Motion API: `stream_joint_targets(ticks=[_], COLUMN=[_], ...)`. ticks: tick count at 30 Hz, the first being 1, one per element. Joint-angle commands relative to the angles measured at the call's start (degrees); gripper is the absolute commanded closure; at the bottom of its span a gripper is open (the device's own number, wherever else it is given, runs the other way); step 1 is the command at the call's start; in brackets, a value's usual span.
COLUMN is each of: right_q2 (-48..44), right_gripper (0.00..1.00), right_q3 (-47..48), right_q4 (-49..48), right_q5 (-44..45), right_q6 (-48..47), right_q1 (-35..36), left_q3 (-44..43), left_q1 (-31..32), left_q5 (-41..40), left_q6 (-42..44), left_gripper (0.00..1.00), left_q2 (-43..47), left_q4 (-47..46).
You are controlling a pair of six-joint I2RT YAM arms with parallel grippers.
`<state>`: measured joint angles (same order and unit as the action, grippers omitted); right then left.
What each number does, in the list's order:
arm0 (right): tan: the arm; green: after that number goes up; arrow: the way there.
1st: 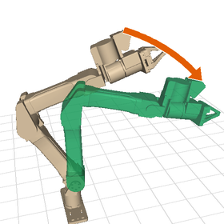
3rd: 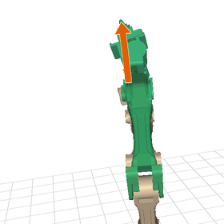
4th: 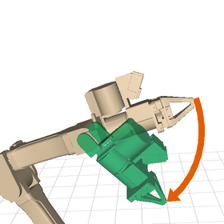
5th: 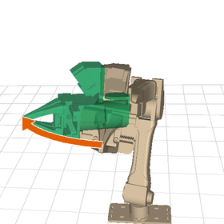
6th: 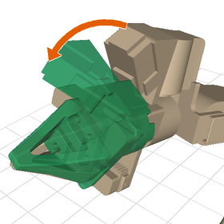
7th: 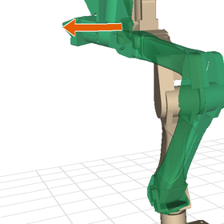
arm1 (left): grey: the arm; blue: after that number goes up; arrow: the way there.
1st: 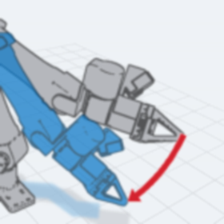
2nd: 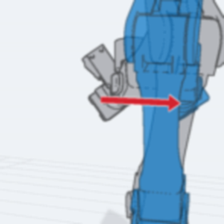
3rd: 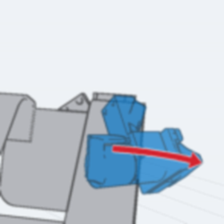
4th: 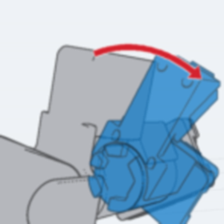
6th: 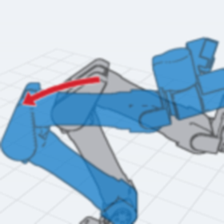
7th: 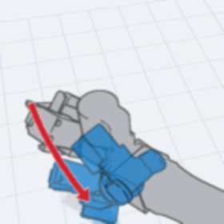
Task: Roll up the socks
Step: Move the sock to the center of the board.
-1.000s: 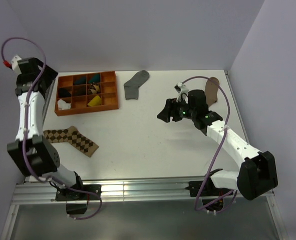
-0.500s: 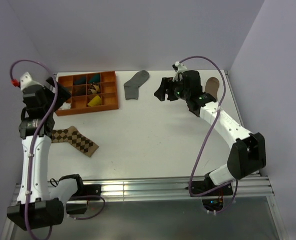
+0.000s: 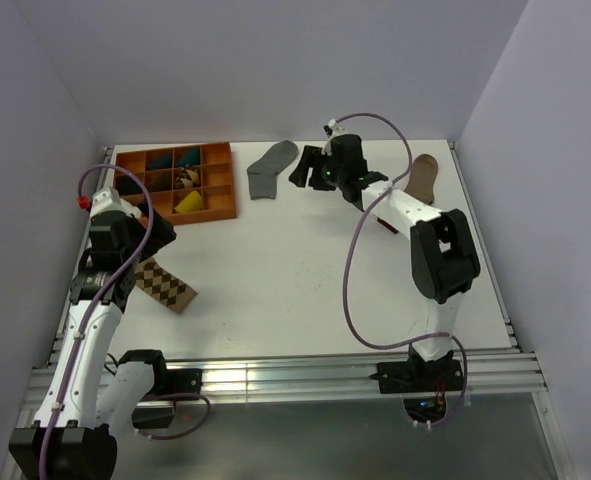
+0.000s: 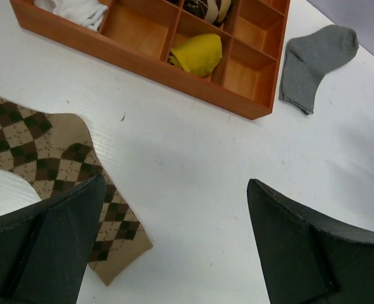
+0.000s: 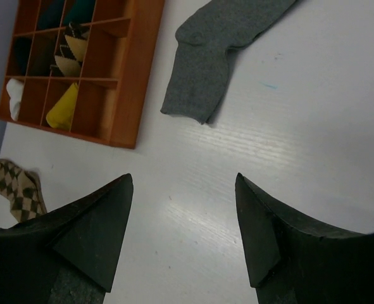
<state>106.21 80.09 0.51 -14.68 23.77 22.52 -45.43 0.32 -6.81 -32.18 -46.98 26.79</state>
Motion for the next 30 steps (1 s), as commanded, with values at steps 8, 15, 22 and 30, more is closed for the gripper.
stream_joint_targets(ticks=[8, 15, 22, 30], right_q2=[16.02, 23.07, 27.64, 31.77], right_gripper=[0.29, 0.3, 0.3, 0.31], right_q3=[9.19, 12.36, 14.12, 17.37], right_q4=[-13.6, -17.03, -18.88, -18.27], right_q5=[-6.32, -9.31, -10.9, -11.87], right_q6=[19.37, 27.11, 31.25, 33.53], right_q1=[0.42, 0.42, 0.5, 0.77], left_q3=[0.17, 0.17, 0.25, 0.34], left_q1=[1.62, 1.62, 1.44, 1.35], left_q5=[-1.71, -1.81, -1.72, -2.16], left_q6=[0.63, 0.63, 0.54, 0.54], left_gripper=[0.02, 0.02, 0.03, 0.03], left_q2=[2.24, 1.37, 0.4, 0.4], left_q4=[-4.2, -4.37, -4.37, -4.29])
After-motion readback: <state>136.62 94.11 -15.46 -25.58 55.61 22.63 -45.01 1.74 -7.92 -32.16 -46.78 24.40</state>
